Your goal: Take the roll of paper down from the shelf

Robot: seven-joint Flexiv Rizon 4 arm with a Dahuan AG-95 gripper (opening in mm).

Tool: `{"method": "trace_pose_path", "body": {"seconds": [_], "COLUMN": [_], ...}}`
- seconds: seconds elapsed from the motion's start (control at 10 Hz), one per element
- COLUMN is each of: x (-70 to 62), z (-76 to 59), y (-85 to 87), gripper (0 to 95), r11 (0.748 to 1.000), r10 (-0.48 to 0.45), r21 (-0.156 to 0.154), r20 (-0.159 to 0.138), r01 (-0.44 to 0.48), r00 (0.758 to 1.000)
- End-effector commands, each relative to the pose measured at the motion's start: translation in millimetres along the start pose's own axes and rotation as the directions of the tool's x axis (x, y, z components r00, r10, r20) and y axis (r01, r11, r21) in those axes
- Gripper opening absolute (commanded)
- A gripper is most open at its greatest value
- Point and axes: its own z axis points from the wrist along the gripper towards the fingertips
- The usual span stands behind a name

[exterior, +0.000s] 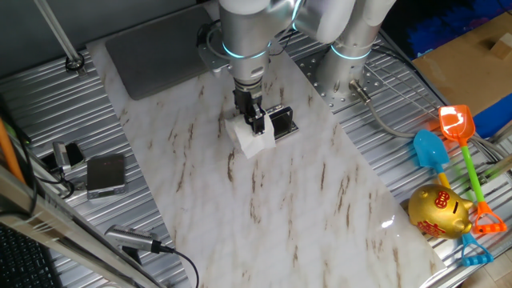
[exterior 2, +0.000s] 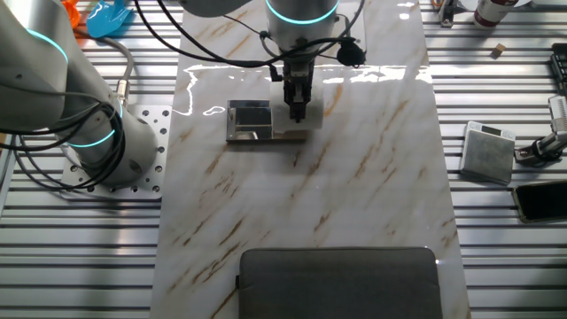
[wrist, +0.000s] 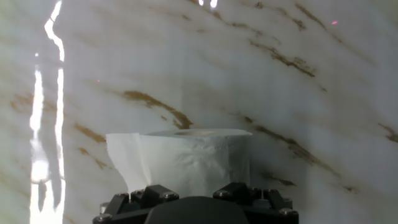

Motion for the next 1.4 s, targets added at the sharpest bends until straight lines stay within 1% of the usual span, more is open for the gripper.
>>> {"method": "trace_pose_path", "body": {"seconds": [0.1, 0.4, 0.5, 0.6, 0.7, 0.8, 1.2, 1.4], "x": [5.8, 19.2, 21.4, 27.3, 29.4, 34.8, 36.1, 35.9], "z": [-1.4, -1.8, -2.0, -2.2, -1.9, -0.6, 2.9, 2.3], "y": [0.6, 0.8, 0.9, 1.3, 1.4, 1.6, 4.1, 3.0], "gripper": [0.0, 0.0, 0.0, 0.0, 0.0, 0.0, 0.0, 0.0], "r11": [1.0, 1.0, 1.0, 1.0, 1.0, 1.0, 1.0, 1.0], "r10": [0.0, 0.001, 0.002, 0.002, 0.002, 0.003, 0.004, 0.004], "r21": [0.0, -0.003, -0.004, -0.004, -0.004, -0.005, -0.008, -0.013], "r20": [0.0, 0.006, 0.006, 0.006, 0.006, 0.008, 0.014, 0.016], "r01": [0.0, -0.001, -0.002, -0.002, -0.002, -0.003, -0.004, -0.003], "r00": [1.0, 1.0, 1.0, 1.0, 1.0, 1.0, 1.0, 1.0]}}
